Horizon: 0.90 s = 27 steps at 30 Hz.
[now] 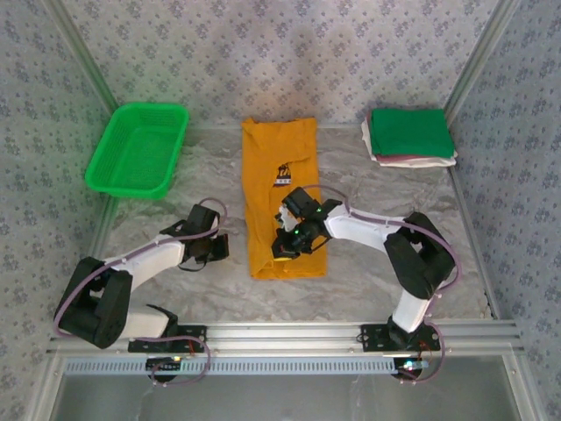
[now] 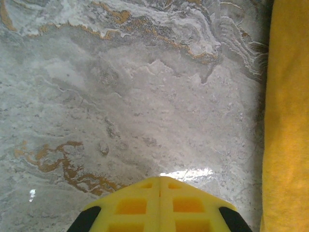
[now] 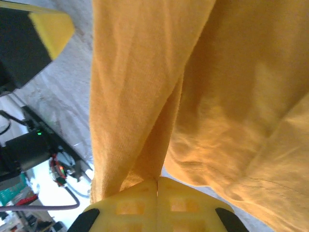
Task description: Fold and stack the t-shirts
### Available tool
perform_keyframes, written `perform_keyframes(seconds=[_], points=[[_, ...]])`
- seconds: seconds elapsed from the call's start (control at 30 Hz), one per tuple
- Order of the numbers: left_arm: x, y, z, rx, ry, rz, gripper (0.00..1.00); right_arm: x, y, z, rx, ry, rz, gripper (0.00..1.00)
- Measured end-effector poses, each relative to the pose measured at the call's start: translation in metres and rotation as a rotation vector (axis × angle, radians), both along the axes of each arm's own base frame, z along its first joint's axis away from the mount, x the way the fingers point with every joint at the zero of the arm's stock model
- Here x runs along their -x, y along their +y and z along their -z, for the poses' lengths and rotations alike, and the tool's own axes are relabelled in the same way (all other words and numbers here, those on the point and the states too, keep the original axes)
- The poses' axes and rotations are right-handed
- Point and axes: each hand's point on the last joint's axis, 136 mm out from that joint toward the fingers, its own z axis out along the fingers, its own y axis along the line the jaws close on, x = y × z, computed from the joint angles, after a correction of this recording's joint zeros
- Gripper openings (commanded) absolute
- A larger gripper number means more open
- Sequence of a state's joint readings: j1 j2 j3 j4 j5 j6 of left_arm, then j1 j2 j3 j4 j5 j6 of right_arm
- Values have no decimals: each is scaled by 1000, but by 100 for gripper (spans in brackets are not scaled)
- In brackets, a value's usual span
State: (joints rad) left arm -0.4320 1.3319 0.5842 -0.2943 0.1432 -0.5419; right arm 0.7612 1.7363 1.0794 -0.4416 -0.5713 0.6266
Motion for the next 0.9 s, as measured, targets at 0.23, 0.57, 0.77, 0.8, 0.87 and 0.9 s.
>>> perform_keyframes(seconds=[0.23, 0.57, 0.77, 0.8, 0.87, 0.9], points=[[-1, 0, 7, -14, 24, 2, 0, 9, -15, 42, 112, 38, -6, 0], [-4, -1, 4, -11, 16, 2, 0, 7, -15, 37, 110, -3, -30, 10], [-17, -7, -9, 7, -23, 3, 0, -21, -28, -15, 34, -118, 31, 20], [-20, -9, -13, 11, -34, 5, 0, -31, -31, -24, 20, -142, 50, 21], [-27, -12, -20, 21, -60, 10, 0, -53, -35, -38, -4, -180, 88, 23], [-31, -15, -25, 30, -76, 16, 0, -65, -36, -42, -14, -196, 108, 25]])
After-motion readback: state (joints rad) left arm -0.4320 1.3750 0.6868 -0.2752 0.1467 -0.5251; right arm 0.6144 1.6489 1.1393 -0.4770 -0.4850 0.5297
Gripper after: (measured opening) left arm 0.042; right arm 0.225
